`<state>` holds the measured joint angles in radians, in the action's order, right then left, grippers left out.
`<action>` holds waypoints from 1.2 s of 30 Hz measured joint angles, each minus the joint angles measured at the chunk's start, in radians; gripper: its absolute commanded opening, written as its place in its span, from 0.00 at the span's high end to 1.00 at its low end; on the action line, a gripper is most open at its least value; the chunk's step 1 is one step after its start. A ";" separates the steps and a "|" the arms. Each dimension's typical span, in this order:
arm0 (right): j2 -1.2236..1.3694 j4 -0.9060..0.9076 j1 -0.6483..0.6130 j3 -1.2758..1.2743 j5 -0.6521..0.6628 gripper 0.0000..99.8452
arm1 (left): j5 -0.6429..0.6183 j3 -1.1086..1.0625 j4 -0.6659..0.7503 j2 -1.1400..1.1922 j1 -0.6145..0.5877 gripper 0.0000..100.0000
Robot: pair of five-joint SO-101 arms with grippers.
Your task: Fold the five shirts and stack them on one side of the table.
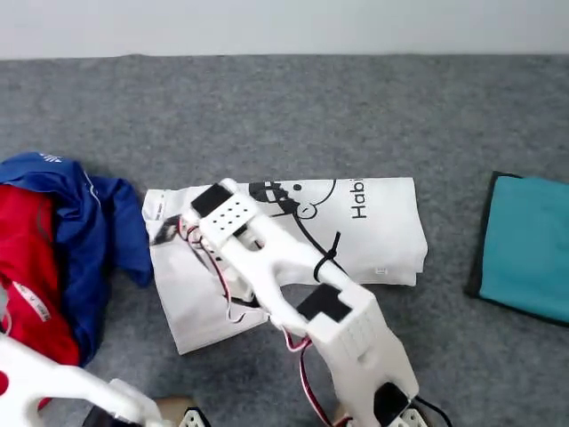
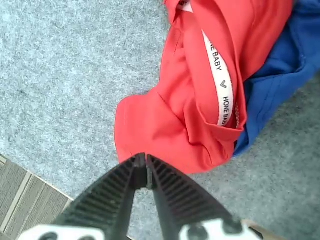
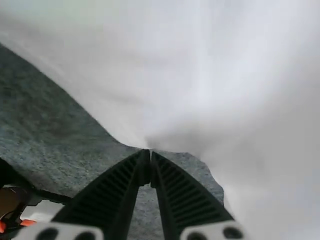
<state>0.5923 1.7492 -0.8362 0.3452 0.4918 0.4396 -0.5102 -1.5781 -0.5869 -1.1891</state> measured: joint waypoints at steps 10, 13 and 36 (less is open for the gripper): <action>-0.103 0.000 -0.163 0.000 0.046 0.81 | 0.000 0.000 0.000 0.000 0.000 0.99; -0.103 0.000 -0.227 0.000 0.087 0.81 | 0.000 0.000 0.000 0.000 0.000 0.99; -0.466 -0.414 -0.276 -0.560 0.152 0.81 | 0.000 0.000 0.000 0.000 0.000 0.99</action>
<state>0.1258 1.3349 -1.1124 -0.2148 0.6437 0.4396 -0.5102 -1.5781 -0.5869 -1.1891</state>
